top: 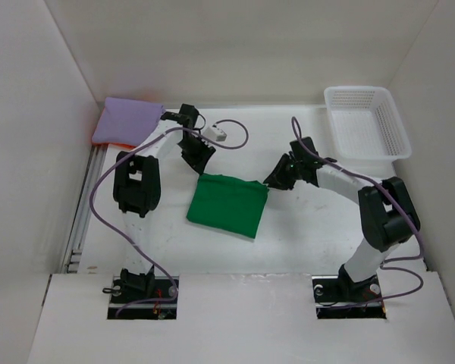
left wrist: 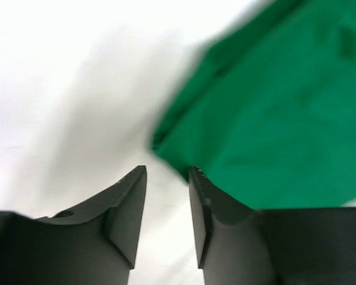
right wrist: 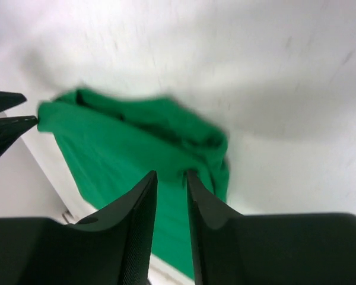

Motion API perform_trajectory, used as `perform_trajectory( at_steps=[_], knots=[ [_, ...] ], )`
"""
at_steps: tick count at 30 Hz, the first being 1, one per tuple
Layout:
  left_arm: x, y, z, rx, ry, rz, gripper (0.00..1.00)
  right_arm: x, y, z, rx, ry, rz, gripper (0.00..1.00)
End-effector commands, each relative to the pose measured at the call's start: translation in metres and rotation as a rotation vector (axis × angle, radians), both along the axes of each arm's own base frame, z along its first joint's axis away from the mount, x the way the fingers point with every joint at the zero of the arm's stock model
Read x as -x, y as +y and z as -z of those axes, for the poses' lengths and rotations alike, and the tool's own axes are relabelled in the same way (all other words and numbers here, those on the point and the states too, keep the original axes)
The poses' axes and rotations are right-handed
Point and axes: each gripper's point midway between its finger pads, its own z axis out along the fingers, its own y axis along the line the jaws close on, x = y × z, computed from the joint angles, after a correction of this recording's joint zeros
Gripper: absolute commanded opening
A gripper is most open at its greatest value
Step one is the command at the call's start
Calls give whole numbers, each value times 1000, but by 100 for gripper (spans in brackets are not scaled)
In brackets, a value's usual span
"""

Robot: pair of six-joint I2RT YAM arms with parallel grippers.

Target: Fold and stack the t-shirts

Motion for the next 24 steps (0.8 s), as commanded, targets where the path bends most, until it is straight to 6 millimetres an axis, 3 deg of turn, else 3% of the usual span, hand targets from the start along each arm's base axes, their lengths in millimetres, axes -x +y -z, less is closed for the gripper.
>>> perform_trajectory(
  at_steps=[1,4,6,8,11,14,19,24],
  knots=[
    [-77,27,-41,-41,-275,-140,37,-52,-11,-36,0,-194,43,32],
    [-102,40,-89,12,-428,-247,45,-56,-21,-56,49,-272,54,31],
    [-91,37,-105,56,-466,-242,48,-48,-22,-70,61,-315,46,28],
    [-67,26,-106,106,-456,-194,50,-28,-8,-77,69,-344,8,21],
    [-19,-7,-86,191,-365,-65,49,-4,10,-72,96,-354,-22,9],
    [-1,-23,-59,200,-273,-30,45,3,25,-54,104,-297,-48,5],
    [-18,-24,-19,166,-183,-103,43,-1,30,-12,156,-166,-33,2],
    [-40,-13,2,154,-137,-196,42,-13,21,7,204,-152,26,0]
  ],
)
